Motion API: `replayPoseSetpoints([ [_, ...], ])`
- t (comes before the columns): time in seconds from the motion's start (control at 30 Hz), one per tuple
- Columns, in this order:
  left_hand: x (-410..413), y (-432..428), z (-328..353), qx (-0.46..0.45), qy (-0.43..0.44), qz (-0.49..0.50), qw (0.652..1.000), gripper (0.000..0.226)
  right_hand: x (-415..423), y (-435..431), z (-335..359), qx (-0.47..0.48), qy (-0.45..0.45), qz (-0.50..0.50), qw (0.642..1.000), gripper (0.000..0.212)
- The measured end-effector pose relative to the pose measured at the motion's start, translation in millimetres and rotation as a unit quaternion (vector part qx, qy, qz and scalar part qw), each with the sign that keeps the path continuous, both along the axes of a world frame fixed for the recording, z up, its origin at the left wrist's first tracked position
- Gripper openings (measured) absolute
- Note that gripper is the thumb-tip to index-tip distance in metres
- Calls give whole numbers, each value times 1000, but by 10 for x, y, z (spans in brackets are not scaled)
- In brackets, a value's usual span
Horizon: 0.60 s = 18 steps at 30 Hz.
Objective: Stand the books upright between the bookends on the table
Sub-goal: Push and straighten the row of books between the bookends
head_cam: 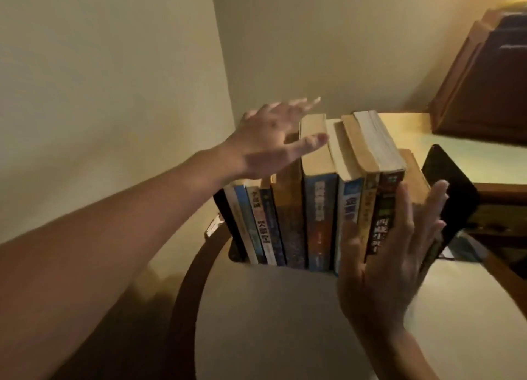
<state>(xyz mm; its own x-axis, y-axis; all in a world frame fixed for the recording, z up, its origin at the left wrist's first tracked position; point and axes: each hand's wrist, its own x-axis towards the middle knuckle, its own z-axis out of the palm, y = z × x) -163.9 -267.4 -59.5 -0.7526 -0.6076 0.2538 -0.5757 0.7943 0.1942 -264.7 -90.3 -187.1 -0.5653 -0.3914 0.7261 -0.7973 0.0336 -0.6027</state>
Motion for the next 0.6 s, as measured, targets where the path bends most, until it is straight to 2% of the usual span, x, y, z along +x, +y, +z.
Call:
replayPoseSetpoints([
  [0.07,-90,-71,-115,74,-29,-23,997,76,104,-94,-156,-19,-77,-36,996,73],
  [0.13,-126,-117,-186,127,-7,-25,992,79,205,-239,-242,-54,-128,-47,989,76],
  [0.3,-154,-89,-195,131,7,-24,991,78,424,-588,-358,-98,-214,-81,969,75],
  [0.4,-158,-52,-198,134,11,-32,990,77,451,-782,-337,-131,-236,-107,957,77],
  [0.6,-166,-13,-171,139,14,-25,990,79,430,-965,-410,-152,-221,-154,951,80],
])
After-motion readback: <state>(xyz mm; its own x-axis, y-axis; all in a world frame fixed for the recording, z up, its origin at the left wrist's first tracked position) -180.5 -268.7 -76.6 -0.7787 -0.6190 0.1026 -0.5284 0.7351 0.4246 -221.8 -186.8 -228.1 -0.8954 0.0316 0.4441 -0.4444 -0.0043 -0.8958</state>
